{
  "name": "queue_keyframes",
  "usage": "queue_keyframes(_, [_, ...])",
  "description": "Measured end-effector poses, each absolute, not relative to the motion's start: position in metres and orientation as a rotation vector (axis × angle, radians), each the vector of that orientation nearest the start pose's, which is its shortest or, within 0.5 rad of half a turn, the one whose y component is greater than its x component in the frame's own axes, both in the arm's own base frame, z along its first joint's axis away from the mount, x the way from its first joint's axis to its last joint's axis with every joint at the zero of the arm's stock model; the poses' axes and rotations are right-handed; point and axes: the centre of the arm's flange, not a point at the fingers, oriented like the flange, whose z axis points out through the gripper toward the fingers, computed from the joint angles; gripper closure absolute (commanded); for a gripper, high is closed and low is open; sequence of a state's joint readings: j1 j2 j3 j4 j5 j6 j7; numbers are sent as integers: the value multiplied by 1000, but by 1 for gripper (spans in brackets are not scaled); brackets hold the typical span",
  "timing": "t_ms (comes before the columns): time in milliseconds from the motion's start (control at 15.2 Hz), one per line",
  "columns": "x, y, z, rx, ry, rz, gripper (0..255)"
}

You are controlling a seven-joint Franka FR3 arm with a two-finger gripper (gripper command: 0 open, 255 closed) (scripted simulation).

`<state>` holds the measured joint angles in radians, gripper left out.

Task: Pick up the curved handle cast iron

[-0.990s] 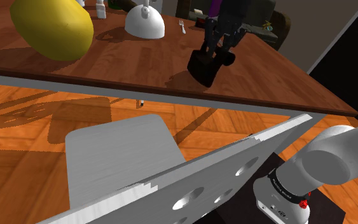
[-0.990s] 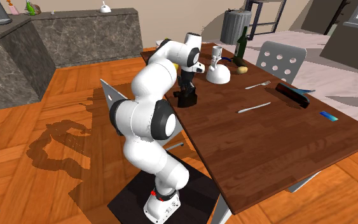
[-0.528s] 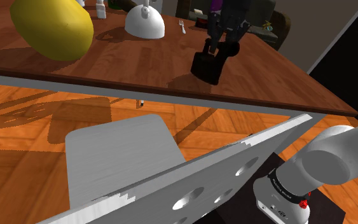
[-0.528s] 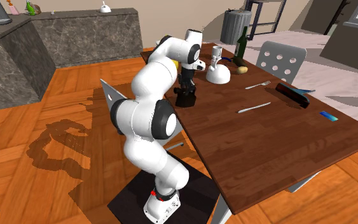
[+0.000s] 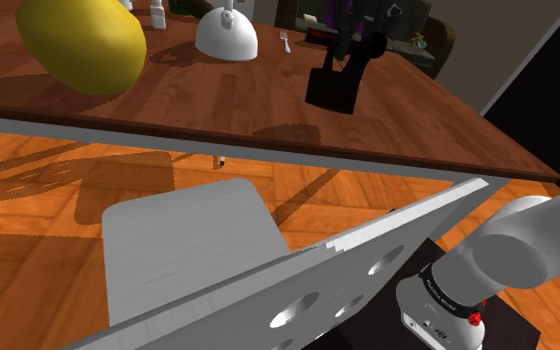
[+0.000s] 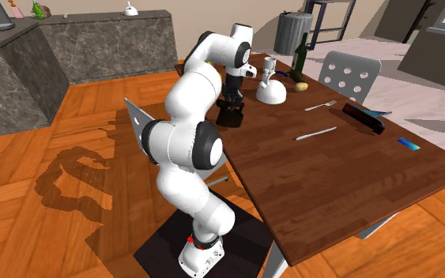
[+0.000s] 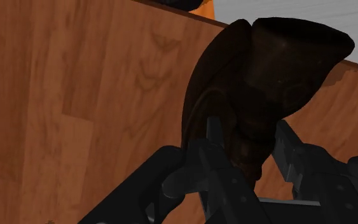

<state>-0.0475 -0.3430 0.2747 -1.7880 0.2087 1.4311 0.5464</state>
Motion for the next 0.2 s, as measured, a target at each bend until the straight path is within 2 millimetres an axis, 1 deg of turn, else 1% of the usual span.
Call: queue_keyframes(198, [411,145,687,-3006,469,103,255])
